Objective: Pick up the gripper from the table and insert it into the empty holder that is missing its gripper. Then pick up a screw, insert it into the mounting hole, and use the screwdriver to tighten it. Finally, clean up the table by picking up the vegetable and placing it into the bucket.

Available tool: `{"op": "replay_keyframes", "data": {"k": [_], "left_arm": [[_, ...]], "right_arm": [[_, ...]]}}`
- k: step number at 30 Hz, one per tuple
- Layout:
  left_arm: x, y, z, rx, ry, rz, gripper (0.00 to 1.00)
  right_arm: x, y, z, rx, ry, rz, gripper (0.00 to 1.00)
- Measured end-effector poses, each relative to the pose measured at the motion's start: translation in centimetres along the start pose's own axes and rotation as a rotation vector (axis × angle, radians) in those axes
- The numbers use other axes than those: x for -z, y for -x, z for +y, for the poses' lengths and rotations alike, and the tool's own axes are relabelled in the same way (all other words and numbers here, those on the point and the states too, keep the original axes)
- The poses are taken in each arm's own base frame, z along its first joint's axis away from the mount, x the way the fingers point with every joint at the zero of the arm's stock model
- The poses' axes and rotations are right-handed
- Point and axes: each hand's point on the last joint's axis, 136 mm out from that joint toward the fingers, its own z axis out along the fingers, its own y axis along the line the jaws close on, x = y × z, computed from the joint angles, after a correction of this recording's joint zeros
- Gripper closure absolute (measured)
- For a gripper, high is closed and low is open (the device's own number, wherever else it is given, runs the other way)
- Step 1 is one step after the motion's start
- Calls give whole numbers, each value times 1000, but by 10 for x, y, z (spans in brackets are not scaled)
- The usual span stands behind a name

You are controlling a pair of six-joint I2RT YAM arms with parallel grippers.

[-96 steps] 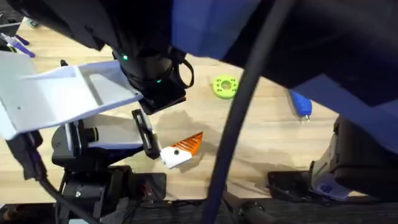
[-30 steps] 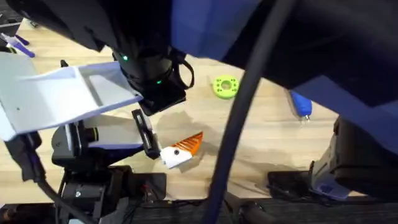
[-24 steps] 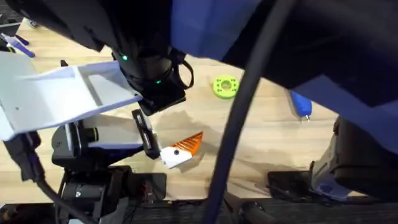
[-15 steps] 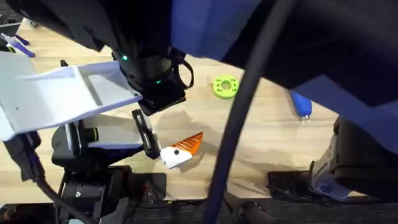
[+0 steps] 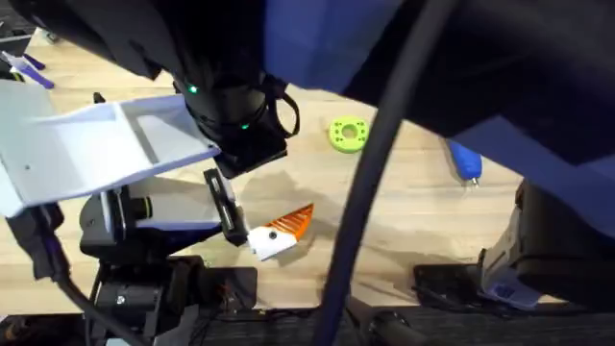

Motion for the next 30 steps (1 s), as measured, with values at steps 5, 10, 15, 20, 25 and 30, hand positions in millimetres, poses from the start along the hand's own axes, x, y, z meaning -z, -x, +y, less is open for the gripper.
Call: {"op": "replay_keyframes", "data": {"k": [5,10,15,20,25,30], "left_arm": [[0,0,0,0,0,0,15],[0,0,0,0,0,0,16],[0,0,0,5,0,0,15],[0,0,0,5,0,0,15],[0,0,0,4,0,0,15],[0,0,-1,5,-6,0,15]], "right_arm": [[-1,0,0,0,2,2,995],[-10,1,1,2,20,15,995],[-16,1,1,4,28,24,995],[-16,1,1,4,28,25,995],[-16,1,1,4,28,25,995],[-14,2,-3,-7,14,20,505]]}}
